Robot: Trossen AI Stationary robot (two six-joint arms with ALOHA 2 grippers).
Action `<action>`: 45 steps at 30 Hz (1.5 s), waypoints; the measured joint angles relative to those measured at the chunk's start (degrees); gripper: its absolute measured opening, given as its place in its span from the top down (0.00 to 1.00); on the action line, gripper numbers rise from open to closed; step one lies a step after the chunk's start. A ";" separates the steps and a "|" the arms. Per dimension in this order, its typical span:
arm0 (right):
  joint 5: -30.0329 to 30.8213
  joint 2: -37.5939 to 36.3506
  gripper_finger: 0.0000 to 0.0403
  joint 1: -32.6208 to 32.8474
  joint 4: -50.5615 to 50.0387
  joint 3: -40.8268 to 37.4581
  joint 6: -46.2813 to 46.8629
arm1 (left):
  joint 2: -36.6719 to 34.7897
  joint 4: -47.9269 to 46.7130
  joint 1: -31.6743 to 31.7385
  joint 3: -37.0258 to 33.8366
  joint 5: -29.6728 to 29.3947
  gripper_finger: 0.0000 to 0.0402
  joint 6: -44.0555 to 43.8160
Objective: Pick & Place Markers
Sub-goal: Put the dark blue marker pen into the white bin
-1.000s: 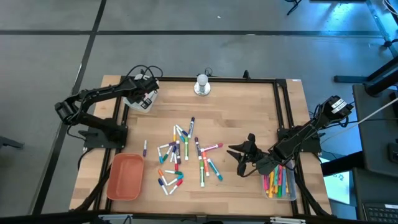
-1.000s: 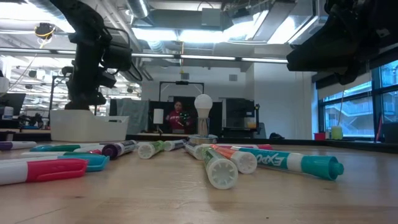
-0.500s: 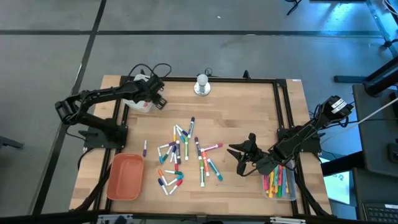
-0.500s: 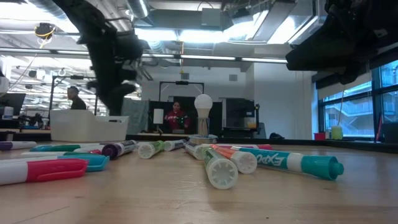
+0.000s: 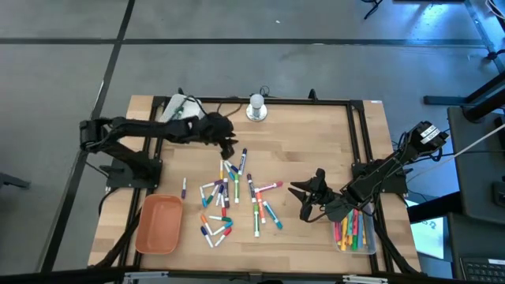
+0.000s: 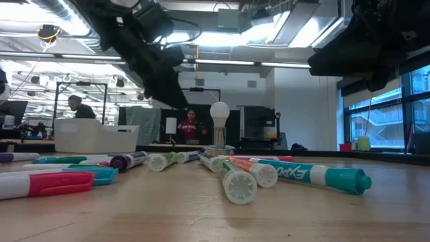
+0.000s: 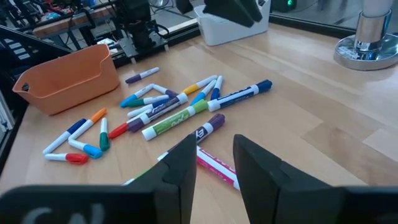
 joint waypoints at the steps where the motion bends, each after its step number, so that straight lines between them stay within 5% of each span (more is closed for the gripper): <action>1: 0.00 0.00 0.74 0.00 0.02 0.00 0.11 | 1.06 1.20 -0.68 0.13 -1.09 0.66 -2.78; 12: 1.31 0.00 0.74 0.01 0.02 0.00 1.33 | 18.08 0.81 -7.64 4.89 -4.53 0.66 -20.01; 20: 0.00 0.00 0.74 0.02 -0.63 0.00 1.64 | 21.98 0.88 -10.84 6.45 -8.82 0.66 -28.36; 26: -0.66 0.00 0.74 0.00 -0.88 0.00 1.91 | 22.05 -4.31 -12.45 6.56 -14.40 0.69 -24.42; 33: -0.68 0.00 0.74 0.00 -0.87 0.00 3.15 | 21.78 -12.79 -10.13 6.77 -19.39 0.85 -22.47; 38: -0.61 0.00 0.74 0.02 -0.87 0.00 3.15 | 21.24 -10.57 -9.59 6.97 -19.65 0.85 -18.93; 45: 1.21 0.00 0.74 0.00 -1.19 0.00 2.89 | 15.26 -21.39 -7.40 11.51 -25.89 0.81 -13.73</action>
